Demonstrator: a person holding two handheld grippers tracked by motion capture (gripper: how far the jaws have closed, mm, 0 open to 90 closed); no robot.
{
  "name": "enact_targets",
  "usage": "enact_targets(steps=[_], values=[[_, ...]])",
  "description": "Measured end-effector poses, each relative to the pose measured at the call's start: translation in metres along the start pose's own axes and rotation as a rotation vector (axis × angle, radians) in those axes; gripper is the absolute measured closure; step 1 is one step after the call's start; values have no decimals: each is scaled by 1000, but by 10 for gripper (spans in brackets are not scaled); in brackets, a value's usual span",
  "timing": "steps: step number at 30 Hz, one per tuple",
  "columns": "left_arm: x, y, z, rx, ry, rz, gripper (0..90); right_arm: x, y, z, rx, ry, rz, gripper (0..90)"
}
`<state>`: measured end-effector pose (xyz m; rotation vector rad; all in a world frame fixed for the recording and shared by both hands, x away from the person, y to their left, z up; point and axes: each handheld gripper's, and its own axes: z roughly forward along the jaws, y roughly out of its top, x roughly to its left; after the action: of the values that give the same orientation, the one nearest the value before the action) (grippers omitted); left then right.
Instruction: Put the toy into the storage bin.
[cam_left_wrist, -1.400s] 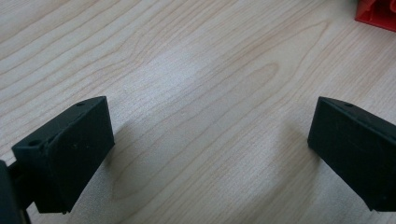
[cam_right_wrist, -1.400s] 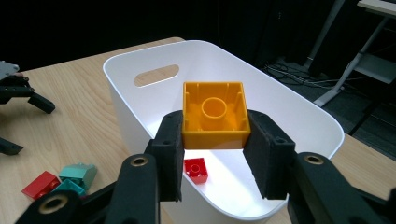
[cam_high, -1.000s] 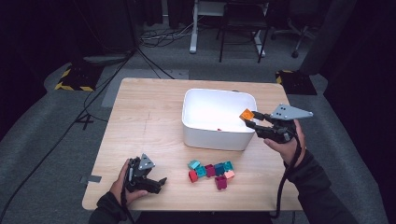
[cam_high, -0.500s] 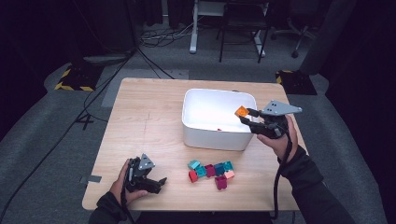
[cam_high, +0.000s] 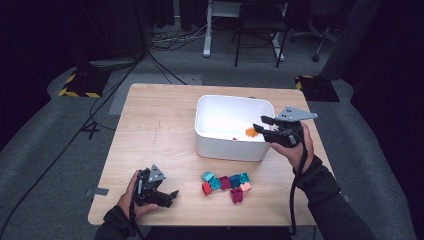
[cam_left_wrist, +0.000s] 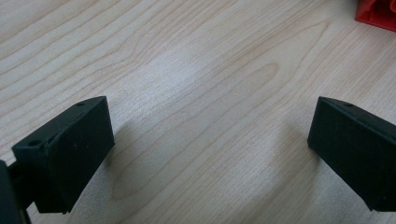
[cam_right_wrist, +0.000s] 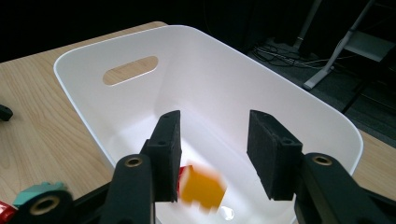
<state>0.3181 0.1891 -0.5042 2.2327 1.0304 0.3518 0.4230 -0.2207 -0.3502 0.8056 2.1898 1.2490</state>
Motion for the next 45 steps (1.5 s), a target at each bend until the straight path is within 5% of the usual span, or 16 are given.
enact_targets(steps=[12,27,45], values=[[0,0,0,-2,-1,-1,5,2,-3,-6,-9,-7,13,507],[0,0,0,-2,0,1,5,14,-7,-41,-44,-1,-35,375],[0,0,0,-2,-2,-1,5,46,-44,-49,-28,95,-84,313]])
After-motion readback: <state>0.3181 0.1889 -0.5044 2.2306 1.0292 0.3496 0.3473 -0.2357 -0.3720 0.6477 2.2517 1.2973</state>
